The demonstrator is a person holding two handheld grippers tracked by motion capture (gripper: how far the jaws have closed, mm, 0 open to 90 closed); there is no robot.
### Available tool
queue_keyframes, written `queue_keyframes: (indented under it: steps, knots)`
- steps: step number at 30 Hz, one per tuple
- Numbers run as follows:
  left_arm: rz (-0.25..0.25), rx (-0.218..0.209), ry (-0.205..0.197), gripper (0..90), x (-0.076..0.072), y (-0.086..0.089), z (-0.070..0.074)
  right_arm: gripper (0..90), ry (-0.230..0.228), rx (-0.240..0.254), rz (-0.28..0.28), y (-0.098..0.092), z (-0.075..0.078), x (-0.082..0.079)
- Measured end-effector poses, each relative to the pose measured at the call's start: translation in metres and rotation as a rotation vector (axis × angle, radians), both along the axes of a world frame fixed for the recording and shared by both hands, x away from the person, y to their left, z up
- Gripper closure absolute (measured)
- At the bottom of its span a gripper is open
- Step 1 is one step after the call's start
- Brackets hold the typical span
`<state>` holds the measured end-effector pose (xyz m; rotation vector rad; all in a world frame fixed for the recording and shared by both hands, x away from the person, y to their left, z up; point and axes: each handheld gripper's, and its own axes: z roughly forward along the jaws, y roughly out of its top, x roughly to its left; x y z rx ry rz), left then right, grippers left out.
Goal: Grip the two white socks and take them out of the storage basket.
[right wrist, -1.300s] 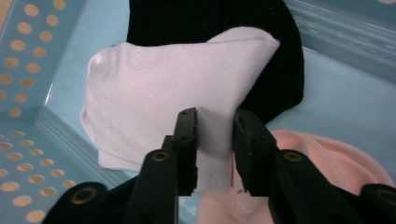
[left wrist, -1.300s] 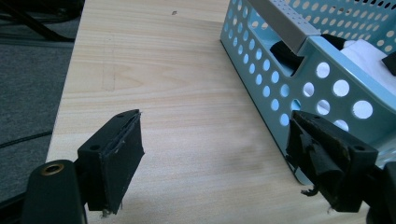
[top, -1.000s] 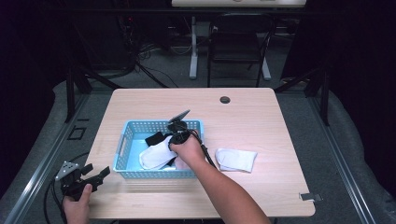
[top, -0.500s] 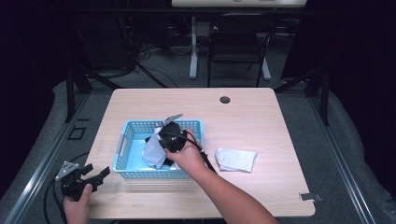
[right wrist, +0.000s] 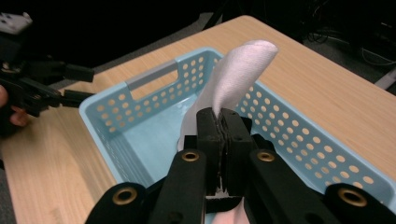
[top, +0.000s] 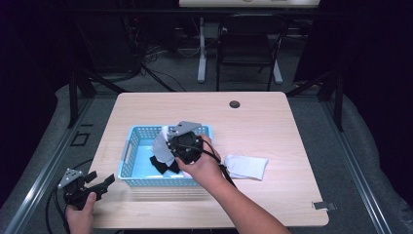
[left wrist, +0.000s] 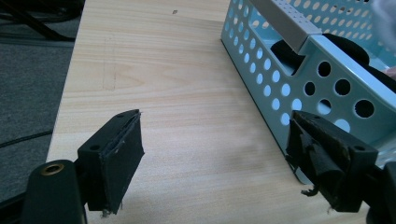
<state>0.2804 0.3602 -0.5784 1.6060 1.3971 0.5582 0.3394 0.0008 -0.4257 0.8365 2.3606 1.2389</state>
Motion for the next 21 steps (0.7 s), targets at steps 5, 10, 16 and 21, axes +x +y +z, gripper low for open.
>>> queue_keyframes:
  steps: [5,10,16,21]
  knots:
    - [0.000,0.000,0.000,18.5,0.000,0.000,0.000,88.1,-0.011,0.039,0.001,-0.011,0.010,-0.007]
    - [0.000,0.001,0.000,18.5,0.000,0.000,0.000,88.1,-0.013,0.059,0.004,-0.018,0.014,-0.013]
    - [0.000,0.001,0.000,18.6,0.000,0.000,0.000,88.1,-0.016,0.095,-0.006,-0.031,0.022,-0.020]
    - [0.001,0.000,0.000,18.6,0.000,0.000,0.000,88.1,-0.019,0.117,-0.017,-0.044,0.028,-0.025]
